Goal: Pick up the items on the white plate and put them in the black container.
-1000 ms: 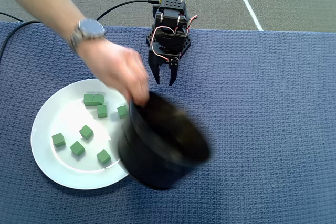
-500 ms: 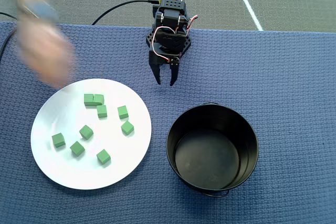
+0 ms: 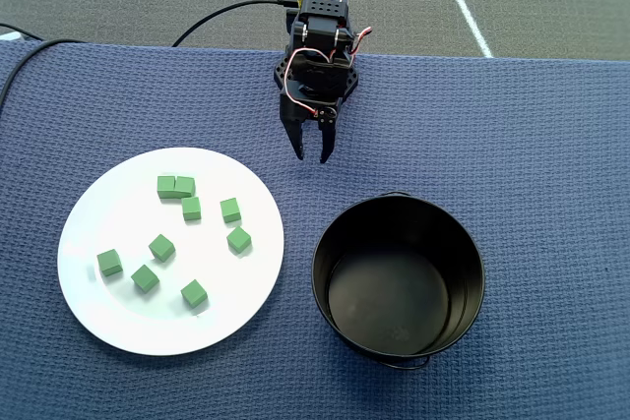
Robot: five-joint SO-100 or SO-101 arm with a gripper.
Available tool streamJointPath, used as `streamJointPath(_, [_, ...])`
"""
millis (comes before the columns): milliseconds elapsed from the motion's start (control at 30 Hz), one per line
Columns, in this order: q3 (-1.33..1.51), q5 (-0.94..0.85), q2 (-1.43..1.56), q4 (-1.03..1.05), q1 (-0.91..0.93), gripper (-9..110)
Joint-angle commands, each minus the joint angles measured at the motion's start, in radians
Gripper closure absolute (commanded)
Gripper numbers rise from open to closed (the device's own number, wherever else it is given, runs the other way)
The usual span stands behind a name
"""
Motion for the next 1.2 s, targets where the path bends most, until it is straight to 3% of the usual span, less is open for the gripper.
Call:
streamJointPath(0, [0.015, 0.071, -0.009, 0.120, -0.009, 96])
streamJointPath(167, [0.015, 0.031, -0.009, 0.117, 0.060, 89])
streamJointPath(267, [0.014, 0.095, -0.009, 0.083, 0.078, 89])
streamJointPath(500, [-0.149, 0.626, -0.195, -0.267, 0.218, 90])
streamJointPath(767, [-0.793, 1.104, -1.019, -0.390, 0.304, 87])
streamJointPath(1000, [-0.781, 1.186, -1.330, -0.592, 0.331, 88])
streamJointPath(1167, [-0.874, 1.121, -1.497, -0.548, 0.313, 88])
